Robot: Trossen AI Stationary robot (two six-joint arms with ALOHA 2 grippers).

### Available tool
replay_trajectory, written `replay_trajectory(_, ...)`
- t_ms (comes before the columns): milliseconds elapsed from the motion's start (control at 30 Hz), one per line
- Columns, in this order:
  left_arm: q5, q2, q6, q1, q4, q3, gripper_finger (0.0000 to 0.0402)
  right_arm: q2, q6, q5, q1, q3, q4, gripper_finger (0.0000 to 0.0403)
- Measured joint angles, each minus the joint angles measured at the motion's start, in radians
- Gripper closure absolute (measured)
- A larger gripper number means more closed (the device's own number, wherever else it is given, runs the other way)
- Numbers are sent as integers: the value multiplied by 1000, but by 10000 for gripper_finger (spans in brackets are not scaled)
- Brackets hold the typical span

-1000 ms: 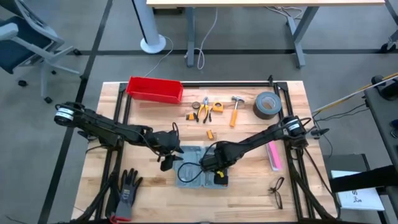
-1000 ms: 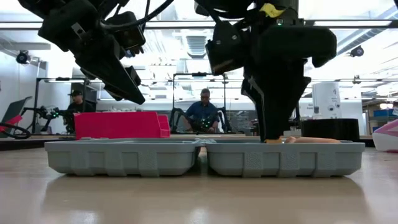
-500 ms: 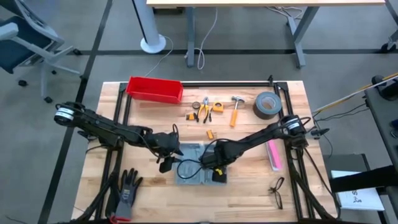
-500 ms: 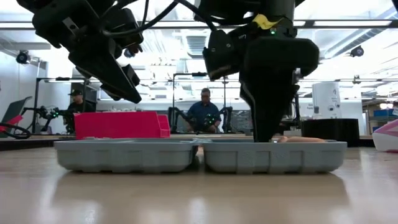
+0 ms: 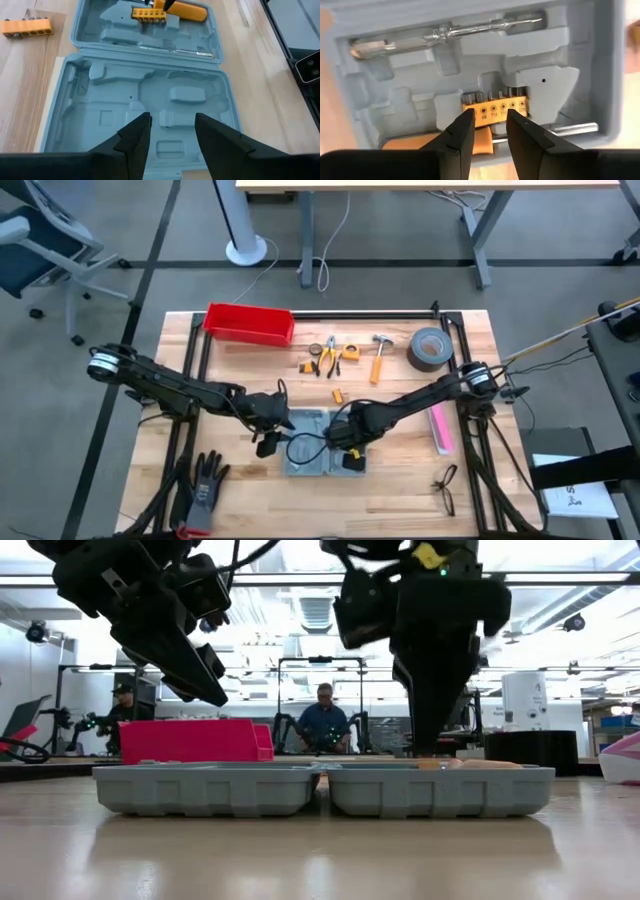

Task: Prefit tool cases
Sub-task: Put the set of precision screwdriver bits into the gray toolbox

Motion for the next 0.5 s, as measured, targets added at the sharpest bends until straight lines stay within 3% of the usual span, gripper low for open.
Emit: replay_trajectory(500,4,-10,-5,-7,-20,0,239,119,-89,9,-11,-16,122,310)
